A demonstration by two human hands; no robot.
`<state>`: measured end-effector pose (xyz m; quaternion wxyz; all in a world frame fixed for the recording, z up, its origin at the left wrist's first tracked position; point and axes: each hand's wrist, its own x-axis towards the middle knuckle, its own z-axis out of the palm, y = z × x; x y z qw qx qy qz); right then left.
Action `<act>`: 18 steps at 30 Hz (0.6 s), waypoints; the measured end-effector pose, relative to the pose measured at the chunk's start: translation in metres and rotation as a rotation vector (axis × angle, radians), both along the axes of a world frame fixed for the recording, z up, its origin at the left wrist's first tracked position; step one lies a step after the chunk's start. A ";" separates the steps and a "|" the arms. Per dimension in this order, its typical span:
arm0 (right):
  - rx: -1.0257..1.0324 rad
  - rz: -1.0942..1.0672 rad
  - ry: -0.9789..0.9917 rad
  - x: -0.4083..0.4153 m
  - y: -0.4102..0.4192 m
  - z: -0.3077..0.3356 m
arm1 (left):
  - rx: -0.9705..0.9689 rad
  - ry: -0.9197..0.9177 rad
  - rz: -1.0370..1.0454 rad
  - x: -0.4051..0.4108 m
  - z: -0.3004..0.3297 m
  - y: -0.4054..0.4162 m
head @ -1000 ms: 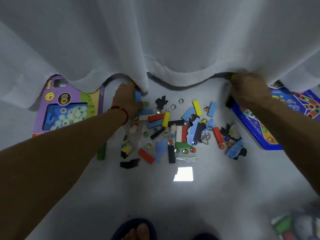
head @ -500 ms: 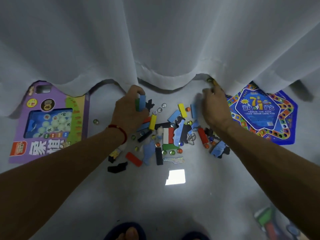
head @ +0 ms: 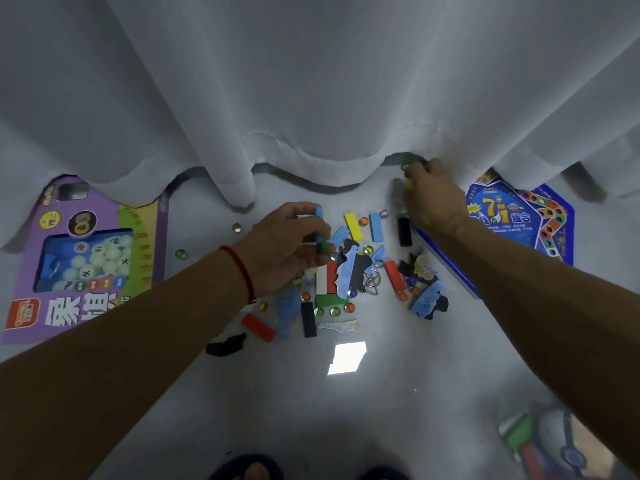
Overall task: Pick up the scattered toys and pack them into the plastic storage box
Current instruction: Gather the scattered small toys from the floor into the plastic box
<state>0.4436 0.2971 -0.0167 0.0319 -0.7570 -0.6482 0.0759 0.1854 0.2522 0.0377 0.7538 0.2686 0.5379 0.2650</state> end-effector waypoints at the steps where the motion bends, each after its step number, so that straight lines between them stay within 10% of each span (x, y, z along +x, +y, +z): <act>1: -0.009 -0.012 0.083 -0.002 -0.005 0.010 | -0.016 -0.015 -0.014 0.002 0.004 -0.002; 8: -0.610 -0.233 0.835 -0.004 -0.089 0.151 | -0.089 -0.187 -0.054 0.045 0.067 -0.051; 18: 0.211 -1.051 1.465 0.095 -0.331 0.288 | 0.073 -0.276 -0.632 0.181 0.241 -0.189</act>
